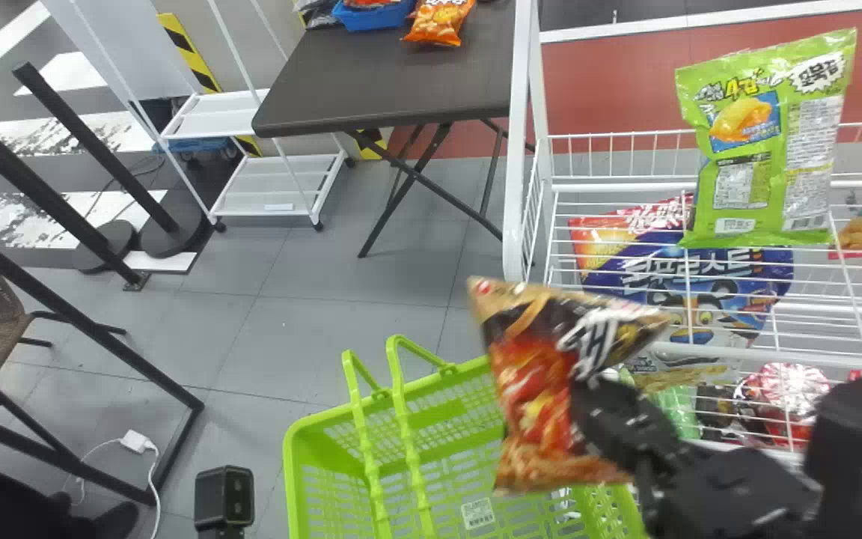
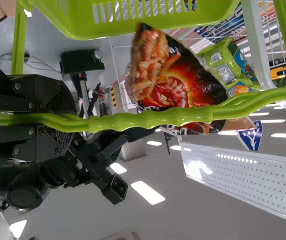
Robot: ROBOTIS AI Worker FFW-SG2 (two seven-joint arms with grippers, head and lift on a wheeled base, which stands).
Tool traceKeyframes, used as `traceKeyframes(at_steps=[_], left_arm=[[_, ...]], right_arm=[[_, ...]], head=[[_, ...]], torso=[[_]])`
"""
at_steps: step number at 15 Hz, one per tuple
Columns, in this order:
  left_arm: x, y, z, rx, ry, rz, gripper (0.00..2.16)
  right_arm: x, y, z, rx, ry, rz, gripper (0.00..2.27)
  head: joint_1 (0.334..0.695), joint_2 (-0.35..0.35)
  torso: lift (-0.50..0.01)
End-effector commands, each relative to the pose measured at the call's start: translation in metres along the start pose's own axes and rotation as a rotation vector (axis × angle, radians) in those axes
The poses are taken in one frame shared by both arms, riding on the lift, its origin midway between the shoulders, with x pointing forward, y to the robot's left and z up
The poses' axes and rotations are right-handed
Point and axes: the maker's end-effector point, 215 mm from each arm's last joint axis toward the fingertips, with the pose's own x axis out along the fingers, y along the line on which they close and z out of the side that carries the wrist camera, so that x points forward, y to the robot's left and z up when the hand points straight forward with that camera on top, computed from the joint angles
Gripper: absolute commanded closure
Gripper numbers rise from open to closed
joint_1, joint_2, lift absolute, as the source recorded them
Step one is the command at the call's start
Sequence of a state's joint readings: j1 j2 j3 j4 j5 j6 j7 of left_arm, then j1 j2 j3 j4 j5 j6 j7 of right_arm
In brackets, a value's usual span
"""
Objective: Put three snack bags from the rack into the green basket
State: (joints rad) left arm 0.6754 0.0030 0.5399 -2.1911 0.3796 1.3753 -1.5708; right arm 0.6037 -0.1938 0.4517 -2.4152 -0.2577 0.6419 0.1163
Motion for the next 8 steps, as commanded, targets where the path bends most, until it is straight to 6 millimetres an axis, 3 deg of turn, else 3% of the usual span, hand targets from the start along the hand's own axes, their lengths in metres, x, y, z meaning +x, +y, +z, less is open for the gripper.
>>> traceKeyframes(at_steps=[1, 2, 3, 5, 6, 8], left_arm=[[0.001, -0.003, -0.001, -0.001, -0.003, -0.014, 2.15], [0.001, -0.003, -0.001, -0.002, -0.003, -0.014, 2.15], [0.002, -0.003, -0.001, -0.002, -0.002, -0.015, 2.15], [0.002, -0.003, -0.001, -0.001, -0.002, -0.016, 2.15], [0.002, -0.002, -0.001, -0.003, -0.003, -0.014, 2.15], [0.002, -0.003, -0.001, -0.005, -0.001, -0.015, 2.15]], right_arm=[[0.026, 0.022, -0.043, 0.016, 0.121, 0.077, 1.66], [0.036, 0.028, -0.057, 0.003, 0.149, 0.098, 0.76], [0.040, 0.029, -0.067, -0.004, 0.179, 0.103, 0.00], [0.040, 0.017, -0.071, 0.004, 0.191, 0.089, 0.00], [0.038, 0.007, -0.061, 0.018, 0.166, 0.083, 0.03], [0.031, -0.051, -0.002, 0.003, 0.000, 0.010, 0.06]], head=[[0.695, 0.350], [0.695, 0.350], [0.695, 0.350], [0.695, 0.350], [0.695, 0.350], [0.695, 0.350]], torso=[[0.000], [0.000], [0.000], [0.000], [0.000], [0.000]])
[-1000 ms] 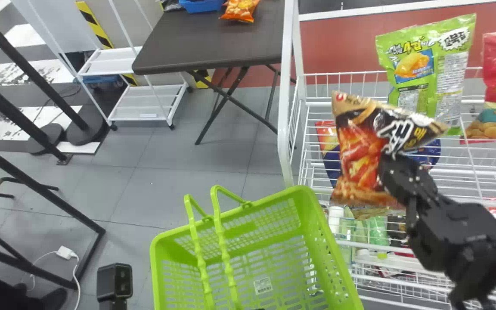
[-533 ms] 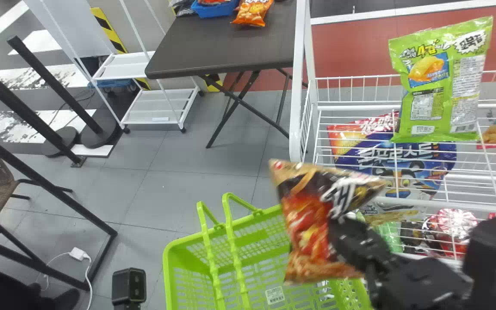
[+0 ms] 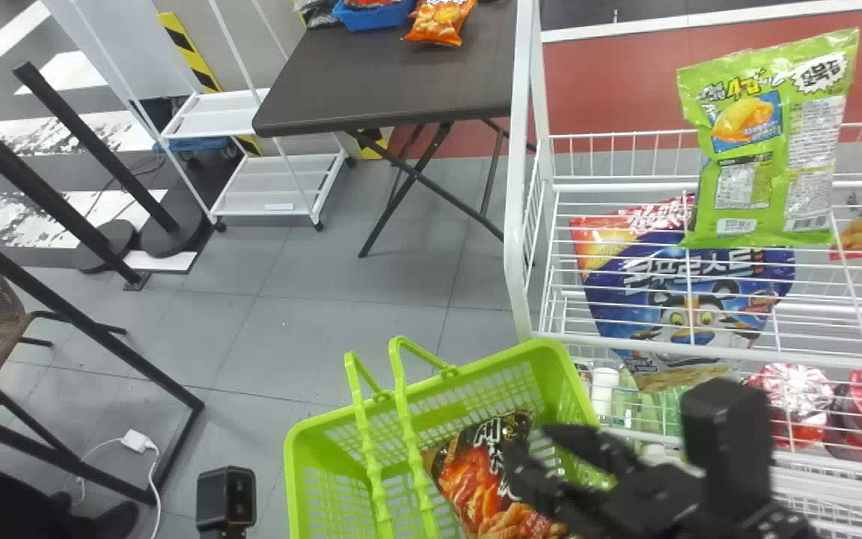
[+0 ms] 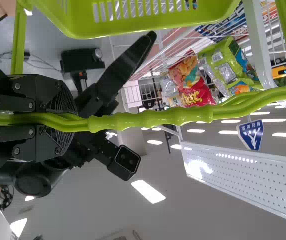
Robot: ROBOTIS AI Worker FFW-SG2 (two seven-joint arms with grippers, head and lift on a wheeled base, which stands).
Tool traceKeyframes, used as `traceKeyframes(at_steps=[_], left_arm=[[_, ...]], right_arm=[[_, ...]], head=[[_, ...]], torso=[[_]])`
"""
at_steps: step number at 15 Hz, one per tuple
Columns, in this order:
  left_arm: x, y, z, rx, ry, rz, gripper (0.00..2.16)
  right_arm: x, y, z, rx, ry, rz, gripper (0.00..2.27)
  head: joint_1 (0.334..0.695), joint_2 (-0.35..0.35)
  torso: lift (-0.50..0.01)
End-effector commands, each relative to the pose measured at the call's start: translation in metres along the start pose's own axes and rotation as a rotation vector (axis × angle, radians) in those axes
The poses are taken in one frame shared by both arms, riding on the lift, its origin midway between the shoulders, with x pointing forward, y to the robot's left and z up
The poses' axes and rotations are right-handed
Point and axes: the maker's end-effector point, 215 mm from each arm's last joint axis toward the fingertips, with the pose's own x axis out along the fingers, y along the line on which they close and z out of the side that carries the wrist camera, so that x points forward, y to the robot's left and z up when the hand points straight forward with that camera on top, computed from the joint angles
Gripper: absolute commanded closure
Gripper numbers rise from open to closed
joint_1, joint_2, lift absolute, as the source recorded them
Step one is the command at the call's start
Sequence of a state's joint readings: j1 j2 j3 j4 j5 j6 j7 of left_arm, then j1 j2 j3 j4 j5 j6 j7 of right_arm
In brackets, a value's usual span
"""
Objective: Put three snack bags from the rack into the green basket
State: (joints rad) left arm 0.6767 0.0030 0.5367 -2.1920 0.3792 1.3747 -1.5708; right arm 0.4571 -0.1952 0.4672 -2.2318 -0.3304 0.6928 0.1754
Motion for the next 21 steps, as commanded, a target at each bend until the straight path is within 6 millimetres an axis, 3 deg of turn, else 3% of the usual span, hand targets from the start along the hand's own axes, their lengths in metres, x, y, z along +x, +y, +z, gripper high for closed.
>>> traceKeyframes(at_steps=[1, 2, 4, 5, 6, 9, 11, 13, 15, 16, 18, 20, 21], left_arm=[[0.001, -0.002, -0.001, -0.005, -0.003, -0.013, 2.15], [0.001, -0.002, -0.001, -0.005, -0.004, -0.012, 2.15], [0.002, -0.002, -0.001, -0.006, -0.002, -0.014, 2.15], [0.002, -0.002, -0.002, -0.006, -0.002, -0.015, 2.15], [0.003, -0.003, -0.002, -0.006, 0.001, -0.018, 2.15], [0.010, -0.005, -0.003, -0.006, 0.013, -0.035, 2.15], [0.012, -0.005, 0.001, 0.005, 0.013, -0.037, 2.15], [0.016, -0.005, 0.002, 0.003, 0.018, -0.044, 2.15], [0.015, -0.004, 0.000, -0.002, 0.016, -0.043, 2.15], [0.014, -0.004, -0.001, -0.008, 0.016, -0.044, 2.15], [0.014, -0.003, -0.002, -0.011, 0.016, -0.042, 2.15], [0.015, -0.004, -0.003, -0.011, 0.018, -0.043, 2.15], [0.015, -0.005, -0.003, -0.010, 0.019, -0.043, 2.15]], right_arm=[[-0.025, -0.076, 0.066, -0.030, -0.171, -0.137, 0.06], [-0.039, -0.118, 0.093, -0.054, -0.220, -0.223, 0.06], [-0.051, -0.182, 0.125, -0.093, -0.262, -0.344, 0.06], [-0.053, -0.205, 0.147, -0.131, -0.310, -0.382, 0.06], [-0.057, -0.229, 0.174, -0.172, -0.388, -0.419, 0.06], [-0.051, -0.282, 0.205, -0.205, -0.434, -0.487, 0.07], [-0.035, -0.312, 0.207, -0.200, -0.409, -0.518, 0.07], [-0.011, -0.324, 0.204, -0.192, -0.368, -0.515, 0.21], [0.008, -0.328, 0.196, -0.183, -0.325, -0.497, 0.54], [0.016, -0.326, 0.192, -0.180, -0.301, -0.476, 0.93], [0.022, -0.325, 0.185, -0.158, -0.275, -0.467, 2.03], [0.022, -0.326, 0.177, -0.149, -0.253, -0.469, 2.25], [0.020, -0.329, 0.176, -0.146, -0.254, -0.475, 2.26]], head=[[0.695, 0.350], [0.695, 0.350], [0.695, 0.350], [0.695, 0.255], [0.695, 0.207], [0.695, 0.061], [0.695, 0.022], [0.695, 0.002], [0.695, 0.001], [0.695, 0.007], [0.695, 0.024], [0.695, 0.039], [0.695, 0.040]], torso=[[0.000], [0.000], [0.000], [0.000], [0.000], [0.000], [0.000], [0.000], [0.000], [0.000], [0.000], [0.000], [0.000]])
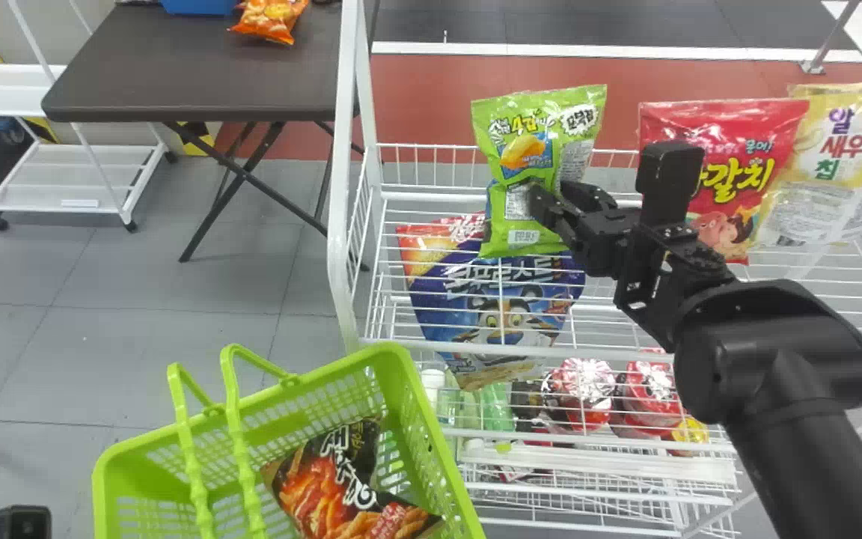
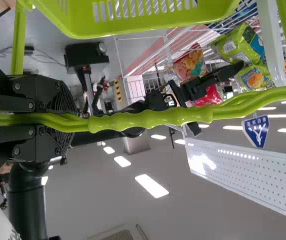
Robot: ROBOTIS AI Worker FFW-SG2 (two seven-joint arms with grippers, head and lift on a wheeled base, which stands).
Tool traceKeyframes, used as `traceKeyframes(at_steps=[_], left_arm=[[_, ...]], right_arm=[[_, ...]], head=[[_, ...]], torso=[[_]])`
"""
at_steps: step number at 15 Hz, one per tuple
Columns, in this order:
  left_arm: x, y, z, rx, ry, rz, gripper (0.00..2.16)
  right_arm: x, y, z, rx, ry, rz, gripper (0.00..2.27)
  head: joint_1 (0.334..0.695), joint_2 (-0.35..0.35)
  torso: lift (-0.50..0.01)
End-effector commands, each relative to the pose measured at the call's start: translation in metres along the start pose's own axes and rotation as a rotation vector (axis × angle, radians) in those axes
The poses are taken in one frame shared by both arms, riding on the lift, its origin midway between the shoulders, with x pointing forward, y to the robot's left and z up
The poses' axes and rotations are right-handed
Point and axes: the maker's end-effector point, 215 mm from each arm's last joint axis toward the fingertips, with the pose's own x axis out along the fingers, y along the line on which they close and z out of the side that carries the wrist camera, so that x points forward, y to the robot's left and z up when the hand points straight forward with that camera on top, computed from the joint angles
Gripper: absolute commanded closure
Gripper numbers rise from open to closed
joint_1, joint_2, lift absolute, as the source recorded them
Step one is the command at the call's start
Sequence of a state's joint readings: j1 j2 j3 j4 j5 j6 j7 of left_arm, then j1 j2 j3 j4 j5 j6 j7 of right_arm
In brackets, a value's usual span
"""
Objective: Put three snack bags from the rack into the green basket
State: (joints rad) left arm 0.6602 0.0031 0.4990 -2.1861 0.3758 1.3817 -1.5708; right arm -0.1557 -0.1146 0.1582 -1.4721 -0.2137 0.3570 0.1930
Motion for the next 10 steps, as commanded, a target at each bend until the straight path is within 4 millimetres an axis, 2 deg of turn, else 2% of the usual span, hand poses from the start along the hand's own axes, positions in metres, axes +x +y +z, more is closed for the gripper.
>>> traceKeyframes(at_steps=[1, 5, 7, 8, 10], left_arm=[[0.001, -0.003, -0.001, -0.004, -0.003, -0.013, 2.15], [0.001, -0.004, -0.003, -0.010, -0.002, -0.013, 2.15], [0.000, -0.003, -0.004, -0.012, -0.003, -0.010, 2.15], [0.000, -0.003, -0.004, -0.012, -0.003, -0.012, 2.15], [0.000, -0.004, -0.003, -0.011, -0.003, -0.013, 2.15]], right_arm=[[-0.003, -0.005, -0.003, 0.006, 0.004, -0.009, 2.25], [-0.010, -0.004, 0.011, -0.006, -0.034, -0.005, 2.25], [-0.029, 0.012, 0.031, -0.001, -0.086, 0.027, 2.25], [-0.047, 0.023, 0.042, -0.003, -0.106, 0.042, 2.25], [-0.073, 0.051, 0.049, 0.017, -0.084, 0.086, 2.25]], head=[[0.695, 0.040], [0.695, 0.030], [0.695, 0.029], [0.695, 0.033], [0.695, 0.043]], torso=[[0.000], [0.000], [0.000], [0.000], [0.000]])
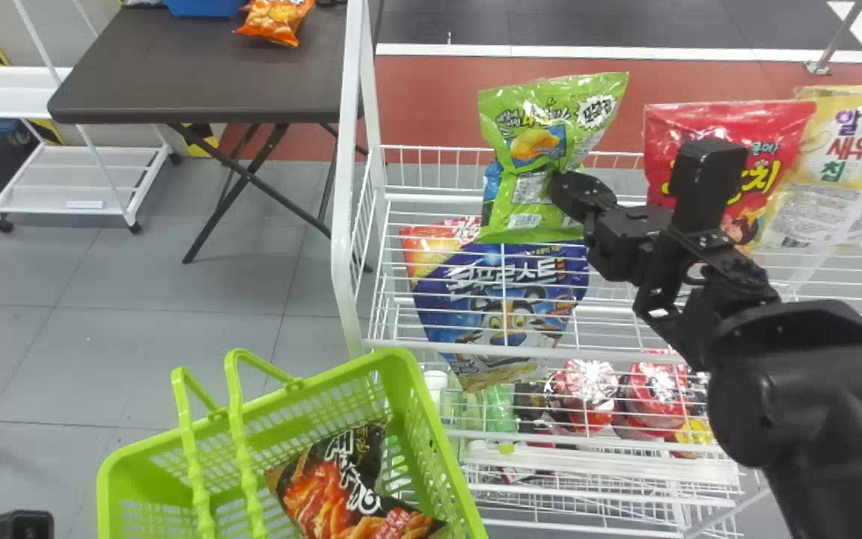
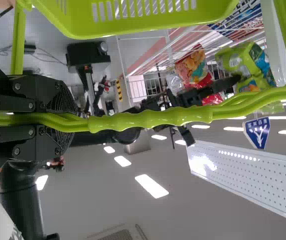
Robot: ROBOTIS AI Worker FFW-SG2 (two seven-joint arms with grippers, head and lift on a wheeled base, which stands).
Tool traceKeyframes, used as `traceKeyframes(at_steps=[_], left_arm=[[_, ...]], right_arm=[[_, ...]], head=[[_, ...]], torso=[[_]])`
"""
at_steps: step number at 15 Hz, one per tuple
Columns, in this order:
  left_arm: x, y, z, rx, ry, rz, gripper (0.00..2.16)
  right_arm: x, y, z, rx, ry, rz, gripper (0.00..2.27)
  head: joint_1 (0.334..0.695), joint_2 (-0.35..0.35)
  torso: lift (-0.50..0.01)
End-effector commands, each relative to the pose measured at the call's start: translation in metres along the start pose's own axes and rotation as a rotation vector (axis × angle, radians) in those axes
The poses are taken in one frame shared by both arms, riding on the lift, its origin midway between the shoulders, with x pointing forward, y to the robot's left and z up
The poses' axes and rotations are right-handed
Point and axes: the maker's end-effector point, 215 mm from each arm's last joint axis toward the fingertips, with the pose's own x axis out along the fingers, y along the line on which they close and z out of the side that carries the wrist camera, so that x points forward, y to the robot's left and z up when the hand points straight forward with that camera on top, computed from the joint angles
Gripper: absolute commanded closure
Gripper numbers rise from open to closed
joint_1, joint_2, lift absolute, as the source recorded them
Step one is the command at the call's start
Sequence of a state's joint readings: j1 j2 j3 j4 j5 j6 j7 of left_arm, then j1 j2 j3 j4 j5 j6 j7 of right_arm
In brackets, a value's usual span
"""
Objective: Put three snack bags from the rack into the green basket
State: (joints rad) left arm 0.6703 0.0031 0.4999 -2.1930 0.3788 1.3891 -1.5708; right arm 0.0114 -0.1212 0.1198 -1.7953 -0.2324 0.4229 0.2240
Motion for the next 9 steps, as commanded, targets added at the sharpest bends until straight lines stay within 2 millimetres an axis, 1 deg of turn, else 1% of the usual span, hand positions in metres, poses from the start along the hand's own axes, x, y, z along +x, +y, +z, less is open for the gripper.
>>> traceKeyframes(at_steps=[1, 3, 4, 5, 6, 7, 8, 9], left_arm=[[0.001, -0.003, 0.000, -0.001, -0.005, -0.015, 2.15], [0.001, -0.003, 0.000, 0.000, -0.006, -0.014, 2.15], [0.001, -0.003, 0.000, 0.000, -0.006, -0.014, 2.15], [0.001, -0.003, 0.000, -0.001, -0.005, -0.015, 2.15], [0.002, -0.003, 0.001, 0.003, -0.003, -0.016, 2.15], [0.002, -0.003, 0.002, 0.004, -0.003, -0.015, 2.15], [0.002, -0.003, 0.002, 0.004, -0.003, -0.015, 2.15], [0.003, -0.003, 0.002, 0.004, -0.002, -0.016, 2.15]], right_arm=[[-0.037, 0.040, 0.006, 0.025, 0.050, 0.052, 2.25], [-0.082, 0.081, -0.016, 0.067, 0.176, 0.107, 2.25], [-0.101, 0.101, -0.023, 0.092, 0.213, 0.138, 2.25], [-0.121, 0.122, -0.028, 0.112, 0.237, 0.170, 2.25], [-0.135, 0.140, -0.031, 0.127, 0.264, 0.203, 2.25], [-0.153, 0.164, -0.041, 0.144, 0.323, 0.252, 2.25], [-0.164, 0.185, -0.052, 0.163, 0.376, 0.300, 2.25], [-0.172, 0.205, -0.061, 0.180, 0.417, 0.349, 2.25]], head=[[0.695, 0.051], [0.695, 0.078], [0.695, 0.092], [0.695, 0.129], [0.695, 0.154], [0.695, 0.176], [0.695, 0.205], [0.695, 0.266]], torso=[[0.000], [0.000], [0.000], [0.000], [0.000], [0.000], [0.000], [0.000]])
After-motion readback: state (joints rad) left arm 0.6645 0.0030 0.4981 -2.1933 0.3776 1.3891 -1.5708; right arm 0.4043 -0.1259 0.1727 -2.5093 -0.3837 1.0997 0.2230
